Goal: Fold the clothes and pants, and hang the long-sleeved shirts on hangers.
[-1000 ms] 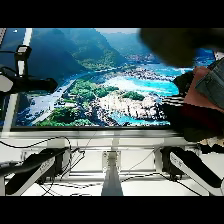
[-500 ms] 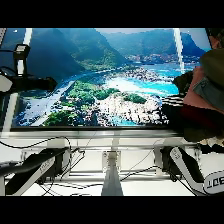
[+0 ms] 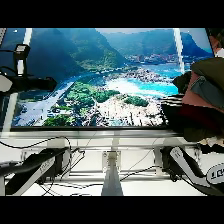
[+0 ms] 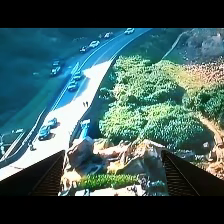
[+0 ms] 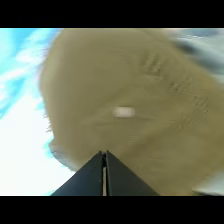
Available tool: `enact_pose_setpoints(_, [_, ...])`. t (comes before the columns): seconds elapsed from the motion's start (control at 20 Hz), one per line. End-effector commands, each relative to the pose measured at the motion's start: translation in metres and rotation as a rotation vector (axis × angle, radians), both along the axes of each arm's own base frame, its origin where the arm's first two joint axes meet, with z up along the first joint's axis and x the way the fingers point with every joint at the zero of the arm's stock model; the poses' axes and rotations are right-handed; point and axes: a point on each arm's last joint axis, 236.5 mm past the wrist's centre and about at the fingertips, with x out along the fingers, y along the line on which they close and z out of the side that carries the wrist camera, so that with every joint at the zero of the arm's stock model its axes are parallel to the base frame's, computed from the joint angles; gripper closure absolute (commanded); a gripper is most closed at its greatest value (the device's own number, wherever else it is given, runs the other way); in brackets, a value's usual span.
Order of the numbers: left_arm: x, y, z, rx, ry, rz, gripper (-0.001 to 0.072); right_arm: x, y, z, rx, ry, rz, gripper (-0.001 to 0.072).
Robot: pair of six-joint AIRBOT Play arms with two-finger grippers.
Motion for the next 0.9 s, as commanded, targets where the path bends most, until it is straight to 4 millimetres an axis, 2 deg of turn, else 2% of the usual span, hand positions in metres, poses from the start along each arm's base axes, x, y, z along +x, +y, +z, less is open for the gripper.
enact_pose_setpoints(0.0, [0.0, 0.0, 0.001, 0.0, -0.002, 0.0, 0.0017, 0.048, 0.067, 0.026, 0.073, -0.176, 0.32, 0.0672])
enact_pose_setpoints(0.15, [0.0, 0.0, 0.001, 0.001, -0.002, 0.0, 0.0017, 0.061, 0.133, 0.024, 0.068, -0.155, 0.556, 0.0672])
enact_pose_setpoints(0.35, [0.0, 0.0, 0.001, 0.001, -0.002, 0.0, 0.0017, 0.068, 0.224, 0.018, -0.02, -0.128, 0.857, 0.0672])
enact_pose_setpoints(0.45, [0.0, 0.0, 0.001, 0.001, -0.002, 0.0, 0.0016, 0.073, 0.254, 0.009, -0.09, -0.098, 0.953, 0.0672])
enact_pose_setpoints(0.55, [0.0, 0.0, 0.001, 0.0, -0.002, 0.0, 0.0017, 0.082, 0.265, -0.005, -0.171, -0.041, 0.978, 0.0672])
enact_pose_setpoints(0.65, [0.0, 0.0, 0.001, 0.001, -0.002, 0.0, 0.0017, 0.098, 0.26, -0.019, -0.23, 0.015, 0.933, 0.0672])
enact_pose_setpoints(0.75, [0.0, 0.0, 0.001, 0.0, -0.002, 0.0, 0.0017, 0.11, 0.257, -0.032, -0.237, 0.057, 0.902, 0.0671])
enact_pose_setpoints(0.85, [0.0, 0.0, 0.001, 0.0, -0.002, 0.0, 0.0017, 0.115, 0.267, -0.04, -0.213, 0.073, 0.927, 0.0671])
